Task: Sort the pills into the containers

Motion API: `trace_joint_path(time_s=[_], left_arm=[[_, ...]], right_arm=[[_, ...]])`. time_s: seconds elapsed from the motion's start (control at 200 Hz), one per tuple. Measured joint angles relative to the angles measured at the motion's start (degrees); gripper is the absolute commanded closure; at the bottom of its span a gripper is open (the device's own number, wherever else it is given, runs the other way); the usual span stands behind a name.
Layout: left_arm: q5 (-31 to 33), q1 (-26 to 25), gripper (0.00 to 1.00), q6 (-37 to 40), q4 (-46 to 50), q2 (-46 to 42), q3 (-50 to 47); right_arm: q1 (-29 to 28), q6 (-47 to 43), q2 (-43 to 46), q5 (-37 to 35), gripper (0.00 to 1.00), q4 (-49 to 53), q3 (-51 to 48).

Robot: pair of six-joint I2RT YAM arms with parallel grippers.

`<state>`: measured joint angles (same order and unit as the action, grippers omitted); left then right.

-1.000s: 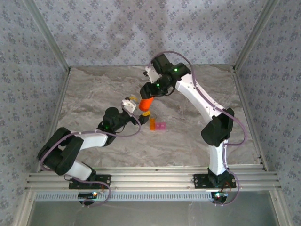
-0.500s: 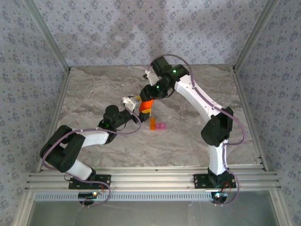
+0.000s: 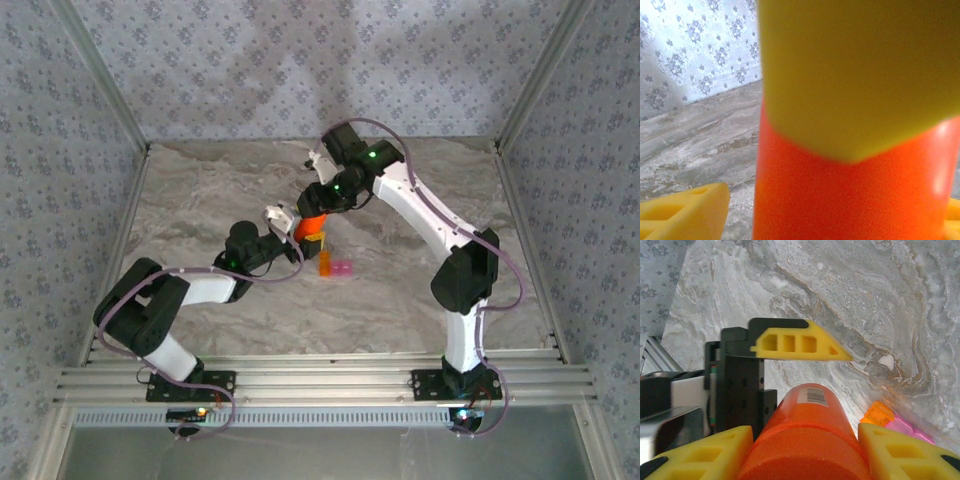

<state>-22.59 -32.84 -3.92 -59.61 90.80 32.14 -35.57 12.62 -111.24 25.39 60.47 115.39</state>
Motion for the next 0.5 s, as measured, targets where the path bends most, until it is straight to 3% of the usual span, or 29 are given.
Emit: trace_joint_path(time_s=[0.325, 0.5], left_arm=[[-0.6, 0.0, 0.25, -1.1, -0.5, 0.4, 0.1], [-0.5, 0.0, 0.21, -1.8, -0.5, 0.4, 0.1]], right_arm=[[0.0, 0.0, 1.2, 0.3, 0.56, -2.0, -1.9], [0.1, 0.0, 1.2, 0.6, 0.56, -2.5, -3.1]])
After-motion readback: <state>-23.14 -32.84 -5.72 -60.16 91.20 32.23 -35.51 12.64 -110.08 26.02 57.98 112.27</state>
